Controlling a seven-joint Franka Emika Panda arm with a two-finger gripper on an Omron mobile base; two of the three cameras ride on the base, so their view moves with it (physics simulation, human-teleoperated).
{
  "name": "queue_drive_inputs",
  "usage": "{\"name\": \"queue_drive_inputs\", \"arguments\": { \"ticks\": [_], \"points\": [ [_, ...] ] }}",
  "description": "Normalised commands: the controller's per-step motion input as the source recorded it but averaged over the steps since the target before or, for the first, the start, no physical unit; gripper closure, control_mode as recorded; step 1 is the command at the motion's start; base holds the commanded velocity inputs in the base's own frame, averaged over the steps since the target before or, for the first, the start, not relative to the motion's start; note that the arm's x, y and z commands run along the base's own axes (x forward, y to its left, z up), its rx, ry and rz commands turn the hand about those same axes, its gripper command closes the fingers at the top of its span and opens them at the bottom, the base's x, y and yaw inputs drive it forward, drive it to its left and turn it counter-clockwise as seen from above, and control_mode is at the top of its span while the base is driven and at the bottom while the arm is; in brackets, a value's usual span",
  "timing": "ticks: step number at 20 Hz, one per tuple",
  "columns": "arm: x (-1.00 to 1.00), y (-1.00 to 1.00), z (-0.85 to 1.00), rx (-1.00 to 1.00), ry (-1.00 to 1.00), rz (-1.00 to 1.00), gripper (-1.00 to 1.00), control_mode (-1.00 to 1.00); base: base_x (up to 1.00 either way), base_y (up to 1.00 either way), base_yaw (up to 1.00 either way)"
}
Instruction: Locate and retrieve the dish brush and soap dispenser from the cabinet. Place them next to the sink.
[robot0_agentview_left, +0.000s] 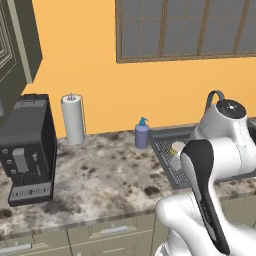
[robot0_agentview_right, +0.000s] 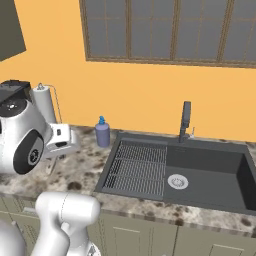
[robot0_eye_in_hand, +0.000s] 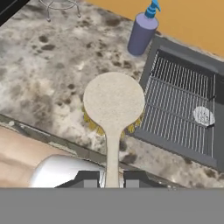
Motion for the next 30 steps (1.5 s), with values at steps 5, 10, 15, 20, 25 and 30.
{"name": "queue_drive_inputs", "arguments": {
  "ticks": [5,10,15,20,25,30],
  "points": [
    [0.65,0.03,-0.42,0.00,-0.01,0.02,1.00,-1.00,0.00,0.00,0.00],
    [0.68,0.01,-0.33,0.00,0.00,0.03,1.00,-1.00,0.00,0.00,0.00],
    [0.61,0.01,-0.28,-0.01,-0.02,0.00,1.00,-1.00,0.00,0.00,0.00],
    [0.23,0.03,-0.48,-0.01,-0.01,0.00,1.00,-1.00,0.00,0.00,0.00],
    [0.25,0.02,-0.41,0.00,-0.03,0.01,1.00,-1.00,0.00,0.00,0.00],
    [0.40,0.00,-0.34,0.00,-0.10,0.03,1.00,-1.00,0.00,0.00,0.00]
  ]
}}
